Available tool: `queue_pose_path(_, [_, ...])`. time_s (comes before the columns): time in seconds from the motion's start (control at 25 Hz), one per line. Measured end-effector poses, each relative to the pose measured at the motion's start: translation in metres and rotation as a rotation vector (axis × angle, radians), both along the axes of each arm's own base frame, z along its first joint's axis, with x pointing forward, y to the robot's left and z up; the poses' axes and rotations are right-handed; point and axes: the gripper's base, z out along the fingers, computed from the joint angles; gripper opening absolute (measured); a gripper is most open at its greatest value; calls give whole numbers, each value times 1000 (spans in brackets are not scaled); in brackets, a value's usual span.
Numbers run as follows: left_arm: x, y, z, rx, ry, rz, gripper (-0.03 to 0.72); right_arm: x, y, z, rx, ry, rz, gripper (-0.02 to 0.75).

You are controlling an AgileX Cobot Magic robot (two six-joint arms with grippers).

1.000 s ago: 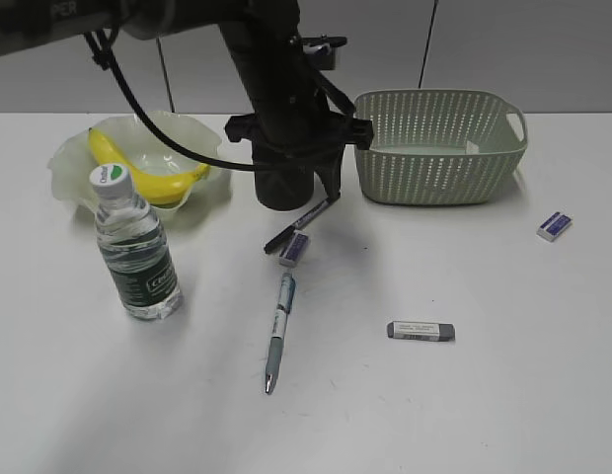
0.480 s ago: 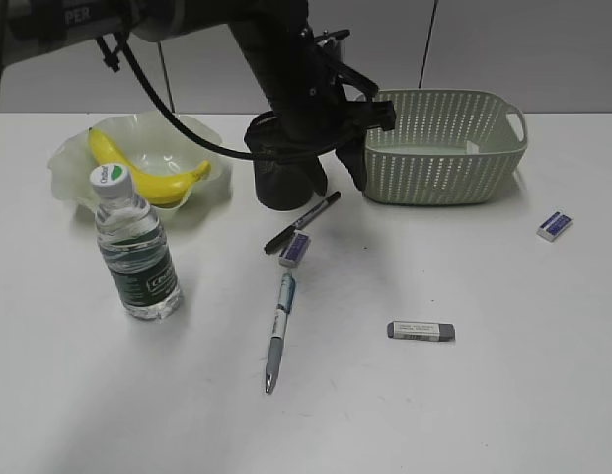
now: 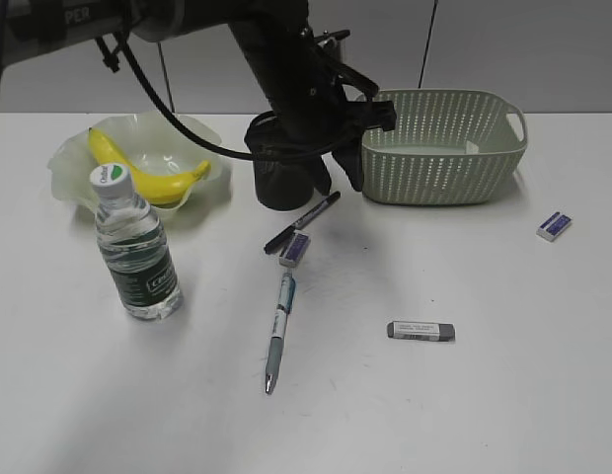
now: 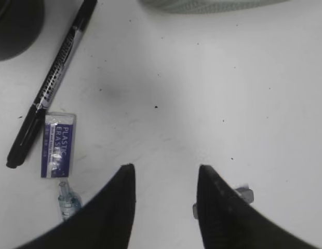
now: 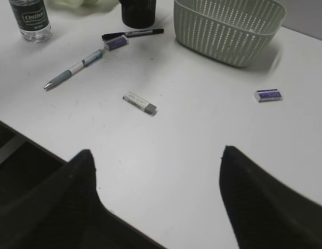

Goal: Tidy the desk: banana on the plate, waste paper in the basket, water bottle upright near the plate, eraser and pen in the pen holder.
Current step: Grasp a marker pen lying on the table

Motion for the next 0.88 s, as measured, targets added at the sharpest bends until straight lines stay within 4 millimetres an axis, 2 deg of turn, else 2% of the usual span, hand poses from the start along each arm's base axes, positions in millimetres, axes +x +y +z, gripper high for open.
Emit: queue_pose_path(0.88, [0,0,0,-1,1,1,256,0,0,0,0,0,0,583])
